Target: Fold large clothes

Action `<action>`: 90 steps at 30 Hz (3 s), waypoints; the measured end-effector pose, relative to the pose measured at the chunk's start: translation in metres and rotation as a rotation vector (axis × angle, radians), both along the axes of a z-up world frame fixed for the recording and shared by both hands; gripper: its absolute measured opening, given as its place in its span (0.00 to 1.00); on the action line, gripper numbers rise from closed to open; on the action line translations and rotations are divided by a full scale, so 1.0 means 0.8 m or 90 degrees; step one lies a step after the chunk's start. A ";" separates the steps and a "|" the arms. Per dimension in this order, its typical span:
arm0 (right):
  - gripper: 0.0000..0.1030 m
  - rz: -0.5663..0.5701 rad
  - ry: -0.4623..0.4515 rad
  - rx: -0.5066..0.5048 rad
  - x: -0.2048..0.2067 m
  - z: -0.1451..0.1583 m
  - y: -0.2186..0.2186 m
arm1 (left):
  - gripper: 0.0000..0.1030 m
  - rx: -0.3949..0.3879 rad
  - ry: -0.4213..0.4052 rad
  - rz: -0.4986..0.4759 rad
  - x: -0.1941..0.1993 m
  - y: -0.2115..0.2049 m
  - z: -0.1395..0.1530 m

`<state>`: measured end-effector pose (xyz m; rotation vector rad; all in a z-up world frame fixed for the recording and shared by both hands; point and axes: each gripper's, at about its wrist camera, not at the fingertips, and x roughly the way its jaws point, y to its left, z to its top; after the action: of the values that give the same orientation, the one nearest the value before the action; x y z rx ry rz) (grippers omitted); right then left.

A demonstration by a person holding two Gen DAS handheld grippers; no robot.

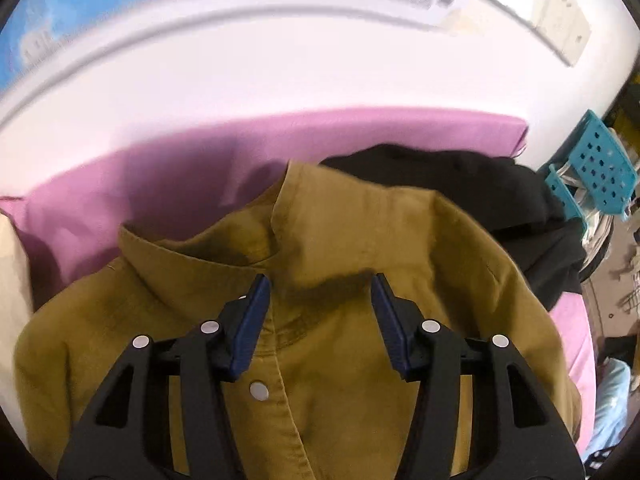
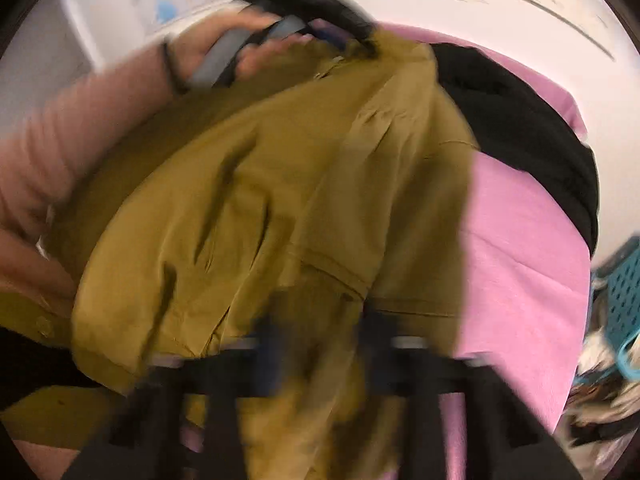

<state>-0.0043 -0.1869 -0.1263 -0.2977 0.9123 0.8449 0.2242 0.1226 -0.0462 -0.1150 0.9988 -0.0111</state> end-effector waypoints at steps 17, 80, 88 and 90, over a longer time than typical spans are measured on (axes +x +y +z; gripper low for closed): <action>0.65 -0.359 0.070 0.168 0.170 -0.017 -0.216 | 0.80 0.069 -0.061 -0.264 -0.215 -0.102 0.048; 0.77 -0.008 0.035 0.228 -0.068 0.002 0.019 | 0.83 0.048 -0.106 0.031 -0.566 0.138 0.001; 0.77 0.038 0.069 0.228 -0.061 -0.022 0.063 | 0.07 -0.083 -0.128 0.130 -0.560 0.220 0.021; 0.77 0.035 0.084 0.230 -0.058 -0.028 0.063 | 0.06 -0.024 -0.141 0.179 -0.561 0.239 0.048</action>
<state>-0.0506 -0.1362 -0.1485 0.0480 0.8565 1.0705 -0.2244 0.3136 -0.0076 -0.2823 0.7548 0.2097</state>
